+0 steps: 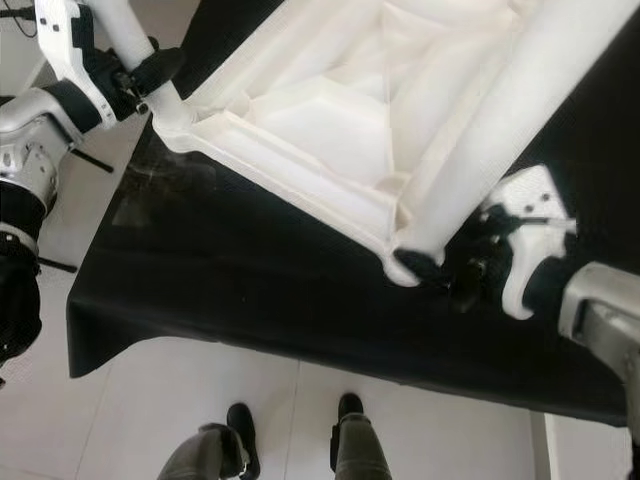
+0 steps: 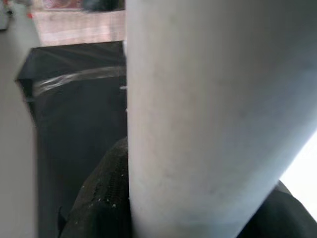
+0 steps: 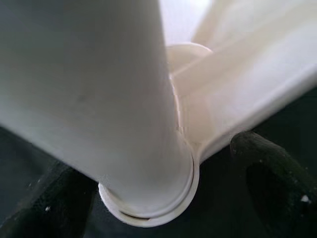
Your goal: Building children table
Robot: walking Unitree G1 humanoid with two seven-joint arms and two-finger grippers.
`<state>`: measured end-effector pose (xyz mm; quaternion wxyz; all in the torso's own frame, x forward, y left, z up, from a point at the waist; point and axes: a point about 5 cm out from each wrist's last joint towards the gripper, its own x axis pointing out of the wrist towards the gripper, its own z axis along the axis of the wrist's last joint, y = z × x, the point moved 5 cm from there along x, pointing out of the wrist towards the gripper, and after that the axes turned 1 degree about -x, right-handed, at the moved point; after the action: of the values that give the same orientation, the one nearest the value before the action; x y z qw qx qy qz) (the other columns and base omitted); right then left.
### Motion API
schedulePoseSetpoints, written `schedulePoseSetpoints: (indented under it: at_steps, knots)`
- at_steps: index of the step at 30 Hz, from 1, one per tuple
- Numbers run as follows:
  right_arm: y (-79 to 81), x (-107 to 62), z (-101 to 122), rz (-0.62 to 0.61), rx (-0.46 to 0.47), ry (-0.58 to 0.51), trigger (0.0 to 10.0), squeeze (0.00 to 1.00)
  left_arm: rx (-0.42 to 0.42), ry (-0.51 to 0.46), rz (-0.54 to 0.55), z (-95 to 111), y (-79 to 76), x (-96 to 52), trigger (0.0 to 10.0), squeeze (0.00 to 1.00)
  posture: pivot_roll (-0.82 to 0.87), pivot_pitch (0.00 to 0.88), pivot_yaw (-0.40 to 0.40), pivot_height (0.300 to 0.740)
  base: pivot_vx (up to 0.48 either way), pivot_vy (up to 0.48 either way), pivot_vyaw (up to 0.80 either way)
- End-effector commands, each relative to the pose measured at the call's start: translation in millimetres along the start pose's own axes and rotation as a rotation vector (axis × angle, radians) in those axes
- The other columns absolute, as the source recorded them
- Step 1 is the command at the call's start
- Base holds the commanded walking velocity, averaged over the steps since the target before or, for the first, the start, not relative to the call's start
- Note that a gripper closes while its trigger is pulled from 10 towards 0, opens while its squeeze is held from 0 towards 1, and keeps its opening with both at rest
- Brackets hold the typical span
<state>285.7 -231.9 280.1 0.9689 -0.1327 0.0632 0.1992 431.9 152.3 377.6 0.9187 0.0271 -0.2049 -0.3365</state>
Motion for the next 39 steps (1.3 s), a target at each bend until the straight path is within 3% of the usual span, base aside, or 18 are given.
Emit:
schedulePoseSetpoints:
  at_steps: [1, 9, 11, 14, 17, 19, 25, 29, 35, 36, 37, 38, 39]
  knots:
    - [-1.4, 10.9, -2.6, -0.074, -0.038, 0.013, 10.0, 0.0, -0.067, -0.128, -0.52, 20.5, -75.3, 7.8, 0.0, 0.0, -0.26, 0.362, 0.075, 0.74, 0.0, 0.0, 0.0]
    - [-1.1, 21.4, -6.0, -0.08, -0.017, -0.001, 10.0, 0.0, -0.127, -0.178, -0.635, 30.0, -109.5, -14.4, 0.0, 0.0, -0.22, 0.327, 0.071, 0.74, 0.0, 0.0, 0.0]
    - [-2.4, 25.7, -6.7, -0.086, -0.016, -0.007, 10.0, 0.0, -0.171, -0.214, -0.659, 36.5, -125.4, -19.2, 0.0, 0.0, -0.2, 0.308, 0.069, 0.74, 0.0, 0.0, 0.0]
    - [-3.0, 27.4, -6.9, -0.089, -0.016, -0.009, 10.0, 0.0, -0.191, -0.223, -0.666, 38.7, -130.9, -21.2, 0.0, 0.0, -0.2, 0.308, 0.069, 0.74, 0.0, 0.0, 0.0]
    - [2.2, 30.1, -7.6, -0.065, -0.008, -0.02, 10.0, 0.0, -0.244, -0.227, -0.701, 37.8, -152.9, -28.6, 0.0, 0.0, -0.19, 0.292, 0.073, 0.74, 0.0, 0.0, 0.0]
    - [7.3, 30.0, -8.5, -0.04, -0.007, -0.021, 10.0, 0.0, -0.248, -0.206, -0.71, 33.9, -159.2, -33.2, 0.0, 0.0, -0.19, 0.286, 0.074, 0.74, 0.0, 0.0, 0.0]
    - [14.7, 30.5, -9.6, -0.003, -0.011, -0.023, 10.0, 0.0, -0.223, -0.168, -0.689, 27.1, -158.3, -38.9, 0.0, 0.0, -0.18, 0.281, 0.075, 0.74, 0.0, 0.0, 0.0]
    - [19.8, 31.9, -9.7, 0.014, -0.026, -0.028, 10.0, 0.0, -0.226, -0.115, -0.59, 18.8, -150.7, -58.8, 0.0, 0.0, -0.18, 0.274, 0.078, 0.74, 0.0, 0.0, 0.0]
    - [21.7, 32.4, -9.8, 0.027, -0.022, -0.03, 10.0, 0.0, -0.24, -0.085, -0.552, 15.5, -151.9, -69.6, 0.0, 0.0, -0.18, 0.274, 0.078, 0.74, 0.0, 0.0, 0.0]
    - [30.6, 29.2, -14.9, 0.086, -0.043, -0.005, 10.0, 0.0, -0.259, 0.022, -0.387, -15.2, -137.6, -100.3, 0.0, 0.0, -0.17, 0.278, 0.068, 0.74, 0.0, 0.0, 0.0]
    - [35.6, 27.8, -17.6, 0.117, -0.048, 0.007, 10.0, 0.0, -0.248, 0.086, -0.282, -34.1, -127.2, -116.0, 0.0, 0.0, -0.17, 0.278, 0.059, 0.74, 0.0, 0.0, 0.0]
    - [35.6, 27.8, -17.6, 0.117, -0.048, 0.007, 10.0, 0.0, -0.248, 0.086, -0.282, -34.1, -127.2, -116.0, 0.0, 0.0, -0.17, 0.278, 0.059, 0.74, 0.0, 0.0, 0.0]
    - [38.8, 27.0, -19.2, 0.137, -0.05, 0.014, 10.0, 0.0, -0.238, 0.13, -0.215, -45.8, -120.9, -126.7, 0.0, 0.0, -0.16, 0.279, 0.058, 0.74, 0.0, 0.0, 0.0]
